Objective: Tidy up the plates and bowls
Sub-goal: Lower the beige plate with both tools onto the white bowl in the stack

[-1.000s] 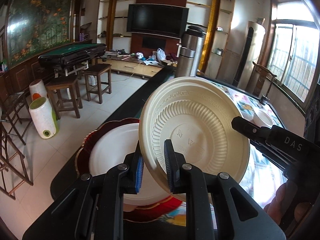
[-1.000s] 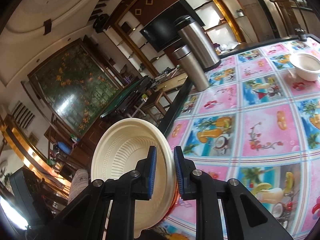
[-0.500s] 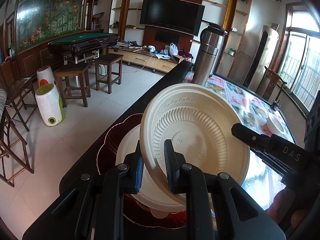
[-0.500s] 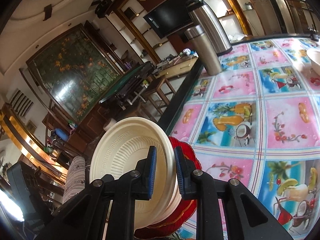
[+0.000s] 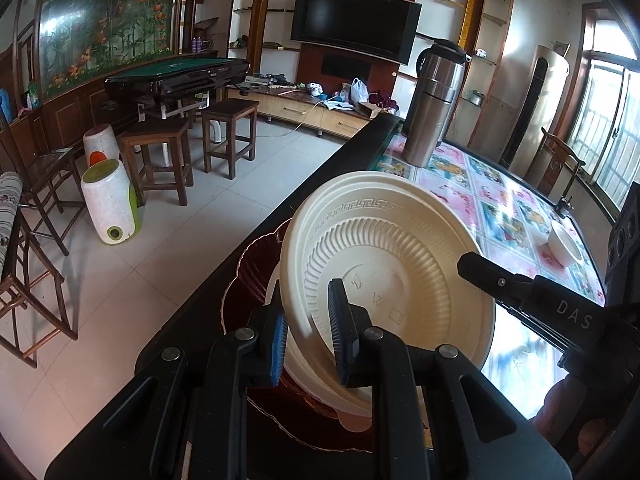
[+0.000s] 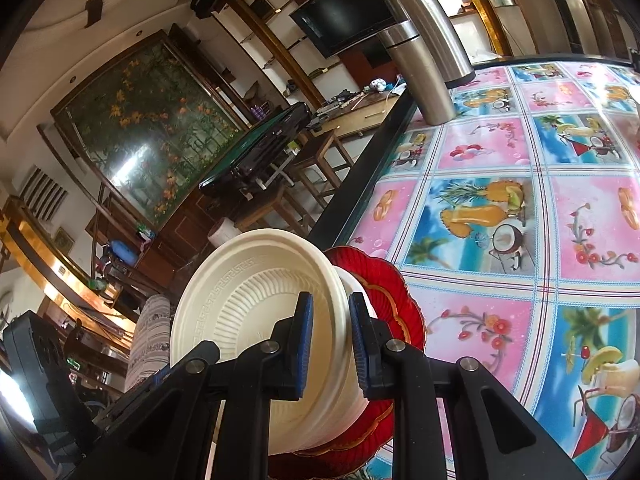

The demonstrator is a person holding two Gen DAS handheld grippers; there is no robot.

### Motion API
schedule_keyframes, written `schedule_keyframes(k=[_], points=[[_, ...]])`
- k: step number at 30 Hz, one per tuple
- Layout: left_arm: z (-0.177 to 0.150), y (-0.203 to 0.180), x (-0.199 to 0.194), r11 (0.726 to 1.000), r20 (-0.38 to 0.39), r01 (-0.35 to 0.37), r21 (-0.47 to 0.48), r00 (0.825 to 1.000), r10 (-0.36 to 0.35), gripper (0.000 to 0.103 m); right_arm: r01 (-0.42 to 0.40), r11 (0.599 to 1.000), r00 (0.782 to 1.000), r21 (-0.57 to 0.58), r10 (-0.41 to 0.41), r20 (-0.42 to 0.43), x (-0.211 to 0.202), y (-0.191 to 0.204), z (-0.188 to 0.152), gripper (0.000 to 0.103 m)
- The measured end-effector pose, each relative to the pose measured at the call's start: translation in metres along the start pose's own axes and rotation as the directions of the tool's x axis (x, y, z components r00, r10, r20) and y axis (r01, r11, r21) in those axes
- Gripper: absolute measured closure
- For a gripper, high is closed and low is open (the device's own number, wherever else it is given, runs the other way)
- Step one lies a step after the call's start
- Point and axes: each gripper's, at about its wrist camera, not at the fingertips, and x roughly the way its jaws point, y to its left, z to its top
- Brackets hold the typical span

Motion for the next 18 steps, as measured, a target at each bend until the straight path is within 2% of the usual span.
schedule_keyframes(k=[18], points=[[0.001,0.003,0.006,1.0,-0.01,-0.028,0.014,1.0,0.028,0.086,0.01,1.0,1.0,0.001,-0.01,-0.028,0.012,-0.001,-0.003,0.082]])
